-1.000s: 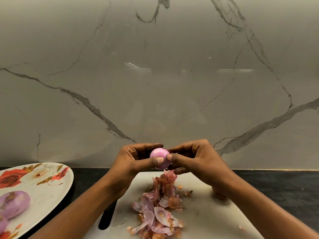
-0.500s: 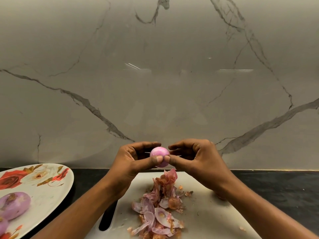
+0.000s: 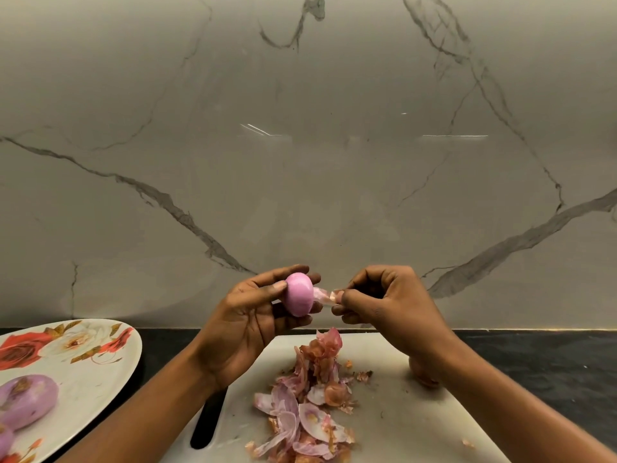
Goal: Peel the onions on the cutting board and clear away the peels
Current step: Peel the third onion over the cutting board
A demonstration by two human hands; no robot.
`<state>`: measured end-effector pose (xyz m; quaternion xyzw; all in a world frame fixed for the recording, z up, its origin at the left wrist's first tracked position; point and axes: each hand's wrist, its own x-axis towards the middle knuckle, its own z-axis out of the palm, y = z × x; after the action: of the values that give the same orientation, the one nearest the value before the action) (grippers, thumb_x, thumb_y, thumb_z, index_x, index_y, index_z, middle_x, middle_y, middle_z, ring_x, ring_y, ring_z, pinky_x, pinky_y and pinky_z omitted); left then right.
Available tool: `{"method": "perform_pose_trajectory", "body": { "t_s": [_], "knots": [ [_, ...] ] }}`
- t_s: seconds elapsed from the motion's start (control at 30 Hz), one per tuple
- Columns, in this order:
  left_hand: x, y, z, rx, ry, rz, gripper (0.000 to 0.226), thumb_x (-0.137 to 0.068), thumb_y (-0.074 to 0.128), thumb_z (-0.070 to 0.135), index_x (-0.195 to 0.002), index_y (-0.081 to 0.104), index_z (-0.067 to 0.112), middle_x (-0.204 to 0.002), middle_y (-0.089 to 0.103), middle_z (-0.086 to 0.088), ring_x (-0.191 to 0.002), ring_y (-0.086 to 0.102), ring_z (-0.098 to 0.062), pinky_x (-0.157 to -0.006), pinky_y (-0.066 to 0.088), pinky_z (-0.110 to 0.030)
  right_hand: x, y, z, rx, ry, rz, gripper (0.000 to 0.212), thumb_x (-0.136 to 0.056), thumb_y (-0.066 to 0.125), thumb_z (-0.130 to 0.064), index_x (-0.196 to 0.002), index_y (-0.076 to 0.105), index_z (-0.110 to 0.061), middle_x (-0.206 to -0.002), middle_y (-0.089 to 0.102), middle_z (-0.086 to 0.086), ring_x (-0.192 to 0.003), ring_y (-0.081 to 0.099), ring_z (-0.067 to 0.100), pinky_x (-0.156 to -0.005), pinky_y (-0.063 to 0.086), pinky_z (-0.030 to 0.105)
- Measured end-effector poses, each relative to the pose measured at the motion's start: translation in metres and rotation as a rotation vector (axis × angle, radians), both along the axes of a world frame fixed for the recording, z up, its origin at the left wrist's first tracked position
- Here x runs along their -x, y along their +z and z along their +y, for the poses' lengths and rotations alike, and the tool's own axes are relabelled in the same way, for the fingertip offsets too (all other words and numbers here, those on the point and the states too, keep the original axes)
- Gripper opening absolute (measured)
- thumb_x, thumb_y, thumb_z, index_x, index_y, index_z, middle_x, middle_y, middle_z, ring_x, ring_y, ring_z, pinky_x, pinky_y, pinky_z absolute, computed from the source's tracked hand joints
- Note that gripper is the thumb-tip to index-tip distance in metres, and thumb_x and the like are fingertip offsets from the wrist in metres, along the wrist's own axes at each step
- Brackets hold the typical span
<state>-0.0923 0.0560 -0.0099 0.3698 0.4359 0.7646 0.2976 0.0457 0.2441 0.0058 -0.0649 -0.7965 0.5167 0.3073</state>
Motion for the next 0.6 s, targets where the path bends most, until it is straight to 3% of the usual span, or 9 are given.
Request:
{"method": "perform_pose_trajectory", "body": {
  "t_s": [0.13,0.23,0.4,0.47,0.6],
  "knots": [
    [0.0,0.003,-0.002,-0.055,-0.031,-0.106,0.048,-0.1,0.043,0.024,-0.14,0.06,0.003,-0.139,0.066,-0.024,-0.089,0.07,-0.034,-0.073,0.064,-0.034,-0.001,0.002,0.003,0.021,-0.016,0.006,0.009,-0.09,0.081,-0.008,-0.085,0.076,-0.003,-0.08,0.08,0.01,-0.079,0.081,0.023,-0.078,0.067,0.04],
    [0.0,0.004,-0.002,-0.041,-0.026,-0.111,0.049,-0.099,0.043,0.027,-0.137,0.063,0.003,-0.137,0.067,-0.024,-0.084,0.068,-0.032,-0.068,0.063,-0.033,-0.002,0.003,0.001,0.029,0.04,-0.036,0.009,-0.088,0.084,-0.008,-0.088,0.078,-0.002,-0.082,0.081,0.011,-0.08,0.081,0.026,-0.078,0.067,0.04],
    [-0.003,-0.002,0.002,0.04,0.004,-0.012,0.047,-0.099,0.046,0.025,-0.137,0.061,0.003,-0.135,0.068,-0.022,-0.091,0.071,-0.037,-0.074,0.065,-0.037,-0.005,0.004,-0.002,0.104,0.15,-0.092,0.012,-0.09,0.078,0.001,-0.102,0.078,-0.002,-0.092,0.082,0.013,-0.087,0.081,0.029,-0.081,0.067,0.039],
    [-0.002,-0.003,0.003,0.077,0.024,0.017,0.044,-0.099,0.049,0.025,-0.137,0.062,0.005,-0.135,0.069,-0.02,-0.094,0.07,-0.039,-0.078,0.066,-0.038,-0.004,0.007,-0.003,0.145,0.155,-0.109,0.01,-0.095,0.076,-0.007,-0.103,0.08,-0.002,-0.093,0.081,0.014,-0.087,0.081,0.029,-0.081,0.067,0.037],
    [-0.003,-0.005,0.005,0.129,0.047,0.114,0.04,-0.098,0.061,0.029,-0.133,0.068,0.011,-0.135,0.069,-0.017,-0.108,0.071,-0.041,-0.086,0.065,-0.042,-0.003,0.007,-0.006,0.139,0.172,-0.156,0.028,-0.092,0.078,-0.032,-0.105,0.082,-0.008,-0.093,0.082,0.011,-0.086,0.081,0.028,-0.078,0.067,0.034]
  ]
}}
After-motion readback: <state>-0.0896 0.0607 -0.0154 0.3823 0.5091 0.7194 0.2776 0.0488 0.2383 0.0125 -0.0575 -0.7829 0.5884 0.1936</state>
